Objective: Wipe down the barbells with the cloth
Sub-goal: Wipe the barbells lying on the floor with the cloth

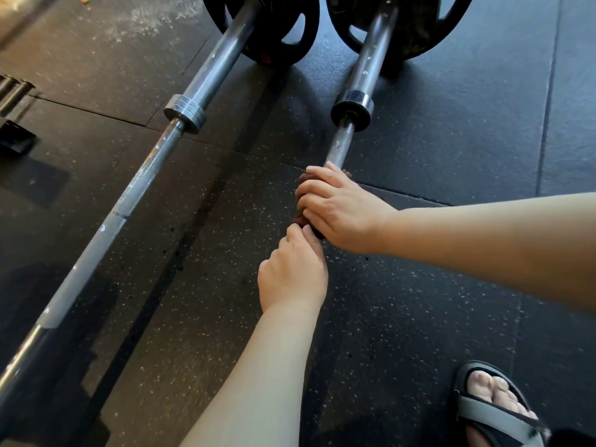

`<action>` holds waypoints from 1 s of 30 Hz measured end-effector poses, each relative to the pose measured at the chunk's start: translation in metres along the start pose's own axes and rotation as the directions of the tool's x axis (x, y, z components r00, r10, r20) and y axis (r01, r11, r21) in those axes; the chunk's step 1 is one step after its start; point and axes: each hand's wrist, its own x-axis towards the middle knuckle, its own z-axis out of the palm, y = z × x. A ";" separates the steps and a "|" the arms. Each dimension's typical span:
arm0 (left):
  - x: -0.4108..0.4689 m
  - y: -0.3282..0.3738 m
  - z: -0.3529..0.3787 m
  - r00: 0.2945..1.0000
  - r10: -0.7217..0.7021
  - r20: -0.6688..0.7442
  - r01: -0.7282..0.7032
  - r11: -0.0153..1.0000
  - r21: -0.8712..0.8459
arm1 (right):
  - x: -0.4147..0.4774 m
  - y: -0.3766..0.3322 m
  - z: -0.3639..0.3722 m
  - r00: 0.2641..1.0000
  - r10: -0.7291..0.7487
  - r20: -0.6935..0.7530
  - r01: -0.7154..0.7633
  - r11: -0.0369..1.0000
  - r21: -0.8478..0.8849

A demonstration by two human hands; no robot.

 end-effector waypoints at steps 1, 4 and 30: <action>0.000 0.000 0.000 1.000 -0.005 0.002 0.005 1.000 0.003 | 0.001 0.007 -0.006 0.998 -0.025 0.052 0.023 0.999 0.032; 0.001 0.002 -0.001 1.000 -0.016 0.004 0.016 1.000 -0.003 | 0.015 0.042 -0.033 0.992 0.027 0.124 -0.036 0.997 0.073; 0.073 0.056 -0.001 0.999 -0.036 0.000 0.036 0.998 -0.055 | 0.026 0.086 -0.014 0.993 -0.006 -0.119 0.015 0.997 0.070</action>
